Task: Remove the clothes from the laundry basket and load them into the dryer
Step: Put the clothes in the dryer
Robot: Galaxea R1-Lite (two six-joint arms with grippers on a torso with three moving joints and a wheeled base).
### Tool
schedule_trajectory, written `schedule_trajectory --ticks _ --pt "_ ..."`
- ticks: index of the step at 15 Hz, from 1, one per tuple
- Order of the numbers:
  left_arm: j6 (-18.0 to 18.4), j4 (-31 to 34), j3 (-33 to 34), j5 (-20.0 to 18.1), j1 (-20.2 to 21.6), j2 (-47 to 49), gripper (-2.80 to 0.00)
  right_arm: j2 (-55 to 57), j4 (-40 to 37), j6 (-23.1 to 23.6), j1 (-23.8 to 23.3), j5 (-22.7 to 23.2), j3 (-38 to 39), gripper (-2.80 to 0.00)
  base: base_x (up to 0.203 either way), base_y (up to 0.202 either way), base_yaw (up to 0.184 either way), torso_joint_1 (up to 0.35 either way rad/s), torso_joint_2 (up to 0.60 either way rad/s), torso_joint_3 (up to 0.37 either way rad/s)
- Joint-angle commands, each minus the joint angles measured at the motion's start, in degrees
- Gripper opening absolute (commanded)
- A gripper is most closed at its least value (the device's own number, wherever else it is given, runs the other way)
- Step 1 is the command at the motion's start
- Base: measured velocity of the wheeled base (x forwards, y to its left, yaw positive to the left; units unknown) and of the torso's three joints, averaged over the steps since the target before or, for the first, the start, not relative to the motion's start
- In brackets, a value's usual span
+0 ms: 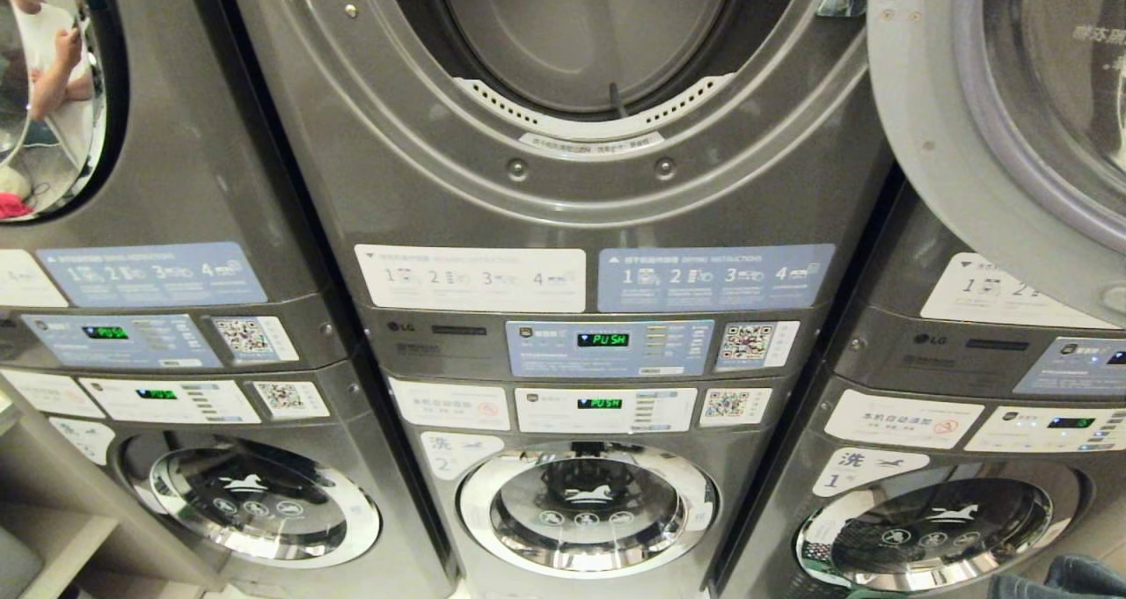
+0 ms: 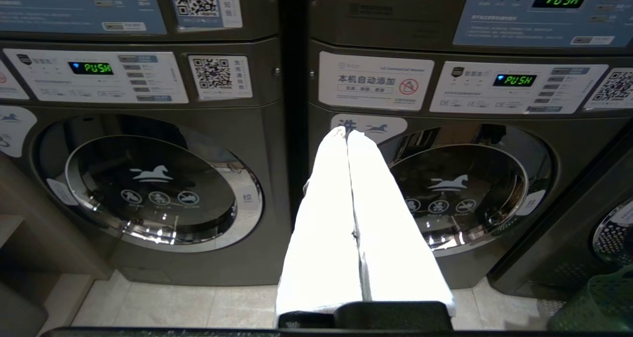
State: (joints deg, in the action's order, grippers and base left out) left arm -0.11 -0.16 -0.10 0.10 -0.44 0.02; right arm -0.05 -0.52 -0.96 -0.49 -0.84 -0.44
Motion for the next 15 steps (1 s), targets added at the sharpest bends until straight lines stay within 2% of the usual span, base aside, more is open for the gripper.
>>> schedule_trajectory --ticks 1,12,15 --pt "0.0 0.0 0.0 0.0 0.0 -0.1 -2.80 0.0 0.0 0.0 0.0 0.0 0.0 -2.80 0.000 0.191 0.000 -0.002 0.00 0.002" --pt "0.0 0.0 0.0 0.1 0.0 -0.1 -2.80 0.0 0.0 0.0 0.0 0.1 0.0 -2.80 0.000 0.192 -0.002 -0.001 0.01 0.004" --pt "0.0 0.0 0.0 0.0 0.0 -0.1 -2.80 0.0 0.0 0.0 0.0 0.0 0.0 -2.80 0.000 0.036 0.000 0.000 0.00 0.001"
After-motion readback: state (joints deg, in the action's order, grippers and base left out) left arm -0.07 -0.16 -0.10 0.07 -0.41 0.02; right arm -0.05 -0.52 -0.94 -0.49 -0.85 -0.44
